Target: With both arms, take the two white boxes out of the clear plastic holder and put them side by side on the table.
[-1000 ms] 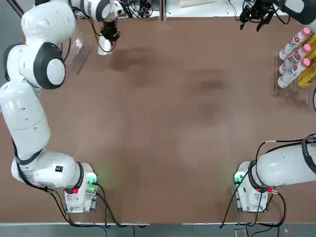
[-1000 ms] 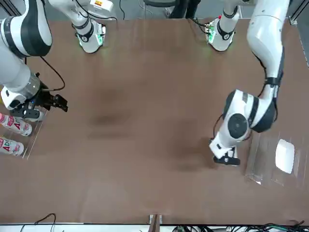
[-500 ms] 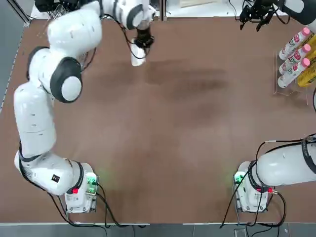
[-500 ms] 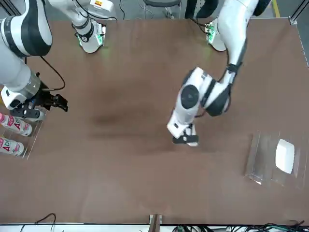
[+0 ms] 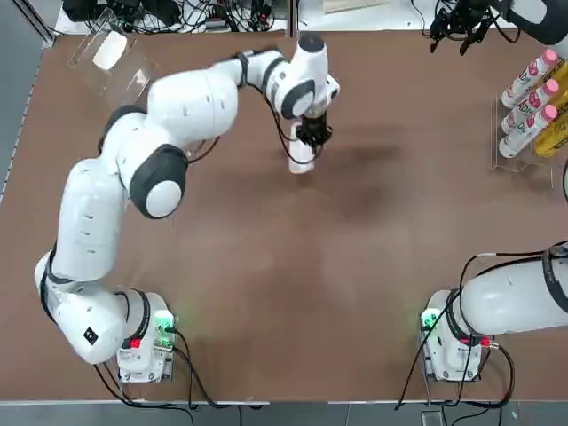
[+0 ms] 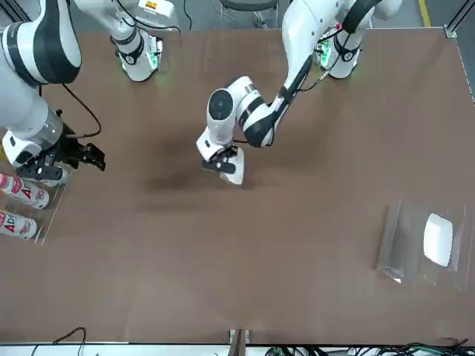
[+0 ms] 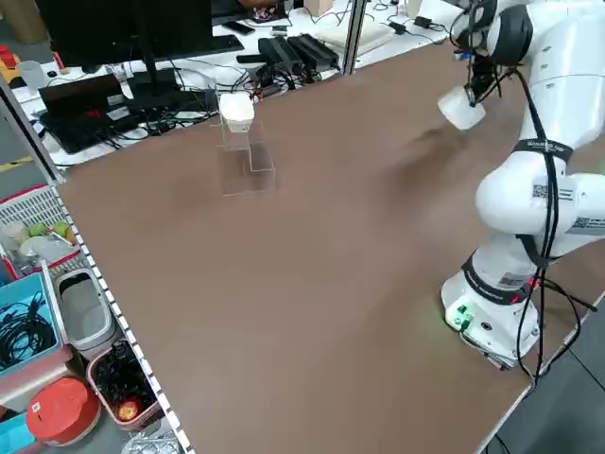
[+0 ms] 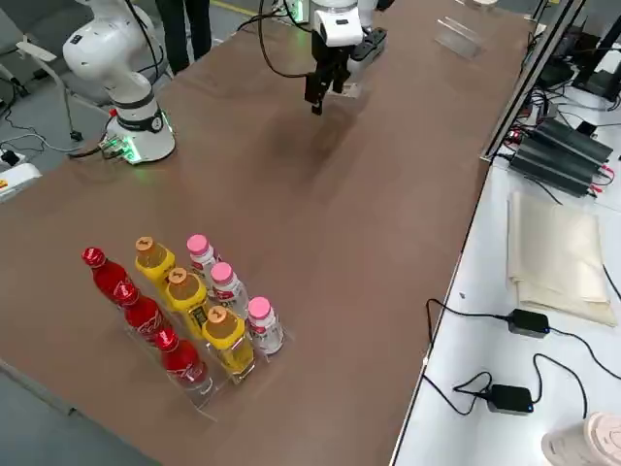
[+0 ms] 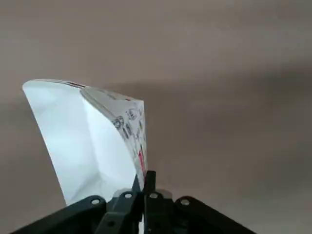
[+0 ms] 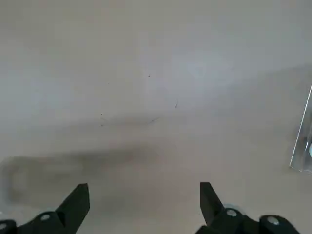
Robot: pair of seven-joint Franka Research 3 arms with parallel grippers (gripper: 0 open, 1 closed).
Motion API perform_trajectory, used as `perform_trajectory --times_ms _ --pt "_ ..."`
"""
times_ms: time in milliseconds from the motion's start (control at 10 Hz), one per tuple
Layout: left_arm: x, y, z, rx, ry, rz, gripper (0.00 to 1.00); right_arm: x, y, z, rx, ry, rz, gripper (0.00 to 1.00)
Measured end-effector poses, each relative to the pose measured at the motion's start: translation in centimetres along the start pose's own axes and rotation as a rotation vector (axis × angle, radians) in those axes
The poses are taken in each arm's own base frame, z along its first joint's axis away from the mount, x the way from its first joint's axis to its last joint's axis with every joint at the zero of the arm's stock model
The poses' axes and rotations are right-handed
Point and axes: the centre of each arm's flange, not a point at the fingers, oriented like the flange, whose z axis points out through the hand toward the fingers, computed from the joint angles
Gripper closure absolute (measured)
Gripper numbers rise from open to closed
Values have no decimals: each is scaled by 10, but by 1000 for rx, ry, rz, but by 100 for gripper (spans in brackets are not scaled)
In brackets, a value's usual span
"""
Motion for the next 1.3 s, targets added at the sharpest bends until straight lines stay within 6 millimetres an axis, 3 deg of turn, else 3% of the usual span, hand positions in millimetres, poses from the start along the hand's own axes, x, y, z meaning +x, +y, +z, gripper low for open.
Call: perform_trajectory --times_ms 200,400,600,800,900,1000,1100,1300 --pt "5 3 23 -45 20 -39 97 -1 0 -3 1 5 -1 0" --pt "19 -4 17 -55 37 -85 87 -1 0 -3 1 5 0 0" --pt "38 -12 -11 -87 72 -120 57 -1 0 -3 1 4 0 0" --pt "56 -29 -76 -93 104 -168 29 -2 -1 -3 14 2 4 0" --pt "73 -64 -118 -53 91 -222 13 -2 -3 -2 30 3 8 0" --pt "98 -117 -156 -14 73 -297 1 -1 -6 0 42 12 8 0" --pt "121 -178 -181 21 45 -327 0 -2 -13 10 47 23 -2 0" --pt "141 -279 -193 120 -23 -271 3 -11 -36 43 62 44 -30 0"
